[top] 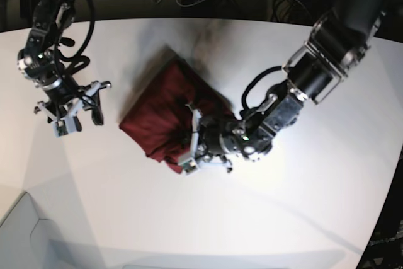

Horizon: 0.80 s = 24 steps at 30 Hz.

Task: Layout the t-shirt on the table in an organized manner, then fold the t-shirt properly
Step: 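Push the folded shirt toward the right gripper with the left gripper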

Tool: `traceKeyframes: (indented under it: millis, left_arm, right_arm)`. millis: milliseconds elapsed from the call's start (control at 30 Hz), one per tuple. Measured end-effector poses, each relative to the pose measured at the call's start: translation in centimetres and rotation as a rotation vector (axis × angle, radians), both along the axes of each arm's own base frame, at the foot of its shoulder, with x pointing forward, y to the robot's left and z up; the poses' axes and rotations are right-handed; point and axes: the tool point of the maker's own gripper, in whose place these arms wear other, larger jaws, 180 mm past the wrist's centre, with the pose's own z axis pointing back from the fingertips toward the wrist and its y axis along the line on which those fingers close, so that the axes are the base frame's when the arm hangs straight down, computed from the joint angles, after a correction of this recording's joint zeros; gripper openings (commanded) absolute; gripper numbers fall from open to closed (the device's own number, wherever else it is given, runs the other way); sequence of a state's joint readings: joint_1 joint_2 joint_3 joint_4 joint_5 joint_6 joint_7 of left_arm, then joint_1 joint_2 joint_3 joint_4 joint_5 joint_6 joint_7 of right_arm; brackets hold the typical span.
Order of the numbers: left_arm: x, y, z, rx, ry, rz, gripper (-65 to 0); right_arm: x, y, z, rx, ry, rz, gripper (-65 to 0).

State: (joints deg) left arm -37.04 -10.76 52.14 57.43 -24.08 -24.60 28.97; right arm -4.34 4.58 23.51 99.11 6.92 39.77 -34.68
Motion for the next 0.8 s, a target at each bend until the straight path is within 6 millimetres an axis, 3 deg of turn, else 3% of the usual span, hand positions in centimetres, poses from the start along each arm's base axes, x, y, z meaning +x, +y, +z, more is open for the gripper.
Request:
traceKeyframes:
  millis: [200,333,533,633,800]
  left_arm:
    - [-1.9,-5.2,-1.6,0.171,-0.193,-0.289,-64.9]
    - [-2.9,-7.7,-2.5,0.242,-0.310,-0.438,-64.9]
    - [-4.6,-7.5,-3.6,0.330,-0.285,-0.646,-64.9]
    - [-4.3,-7.4,-3.4,0.332,-0.300,-0.635,-64.9]
    - [-3.9,-6.7,-3.4,0.341,-0.311,-0.641,-65.0]
  right_arm:
    - [-0.9,-3.3,0.2,-0.005,-0.004,-0.102,-31.3]
    - [-1.9,-3.9,-0.6,-0.010,0.026,-0.118,-31.3]
    - [-2.9,-4.3,-1.2,-0.011,0.043,-0.133,-31.3]
    - [-3.2,-5.3,-1.0,-0.016,0.040,-0.161,-31.3]
    - [-3.6,-5.2,-1.4,-0.014,0.051,-0.160,-31.3]
